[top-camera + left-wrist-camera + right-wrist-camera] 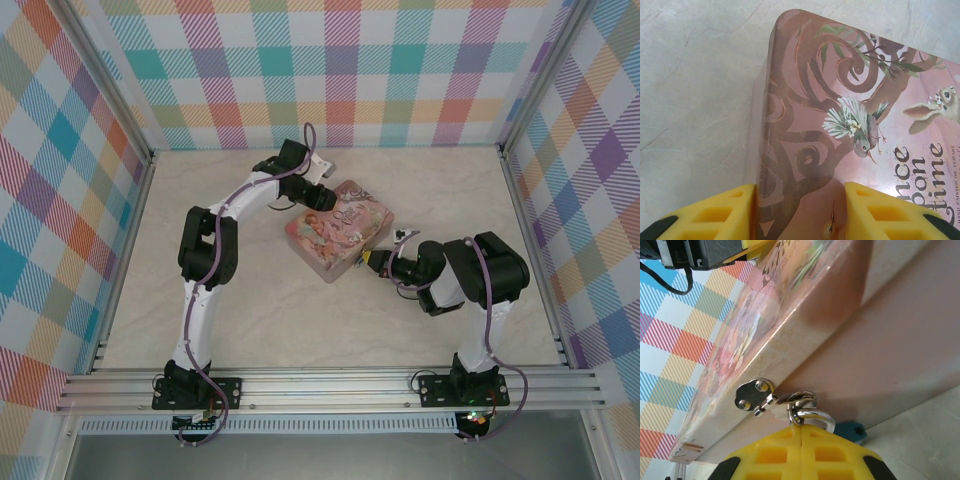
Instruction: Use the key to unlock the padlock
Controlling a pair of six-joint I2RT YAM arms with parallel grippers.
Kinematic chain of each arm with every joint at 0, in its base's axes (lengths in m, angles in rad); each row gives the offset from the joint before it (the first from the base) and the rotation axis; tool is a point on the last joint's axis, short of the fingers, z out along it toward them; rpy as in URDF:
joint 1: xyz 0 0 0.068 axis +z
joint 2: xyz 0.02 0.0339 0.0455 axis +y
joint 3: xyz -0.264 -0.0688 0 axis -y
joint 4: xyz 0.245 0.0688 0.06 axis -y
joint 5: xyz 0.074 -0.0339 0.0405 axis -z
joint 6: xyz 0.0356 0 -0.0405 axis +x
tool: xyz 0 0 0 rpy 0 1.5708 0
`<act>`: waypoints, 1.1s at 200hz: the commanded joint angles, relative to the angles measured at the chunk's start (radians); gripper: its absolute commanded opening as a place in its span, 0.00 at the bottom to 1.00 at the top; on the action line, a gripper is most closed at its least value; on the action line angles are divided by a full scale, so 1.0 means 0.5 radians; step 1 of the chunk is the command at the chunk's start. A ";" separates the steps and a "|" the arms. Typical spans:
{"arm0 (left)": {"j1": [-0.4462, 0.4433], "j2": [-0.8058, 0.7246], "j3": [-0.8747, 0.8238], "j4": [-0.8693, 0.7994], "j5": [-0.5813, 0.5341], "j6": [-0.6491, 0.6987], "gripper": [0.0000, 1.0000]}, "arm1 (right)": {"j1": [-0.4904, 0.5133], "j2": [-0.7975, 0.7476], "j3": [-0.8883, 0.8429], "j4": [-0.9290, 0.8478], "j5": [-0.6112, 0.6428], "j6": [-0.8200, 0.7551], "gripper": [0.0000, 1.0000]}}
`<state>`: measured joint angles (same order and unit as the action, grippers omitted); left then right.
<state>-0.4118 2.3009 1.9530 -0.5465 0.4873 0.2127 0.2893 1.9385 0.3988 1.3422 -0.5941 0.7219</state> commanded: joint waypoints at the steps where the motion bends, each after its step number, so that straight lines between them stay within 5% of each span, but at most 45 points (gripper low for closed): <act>1: -0.017 0.121 -0.138 -0.223 -0.284 0.048 0.43 | 0.013 -0.044 -0.005 0.129 0.023 0.059 0.01; 76: -0.015 0.103 -0.169 -0.199 -0.317 0.047 0.43 | -0.042 -0.128 -0.107 0.072 0.165 0.004 0.08; 143: -0.012 0.127 -0.092 -0.232 -0.304 0.091 0.44 | -0.123 -0.272 -0.116 -0.061 -0.041 -0.165 0.44; 220: -0.014 0.137 -0.046 -0.267 -0.304 0.112 0.44 | -0.057 -0.123 0.020 -0.095 -0.092 -0.158 0.62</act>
<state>-0.4118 2.2959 1.9518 -0.5476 0.4786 0.2188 0.2451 1.8565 0.3790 1.3094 -0.6106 0.6643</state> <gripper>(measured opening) 0.443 0.617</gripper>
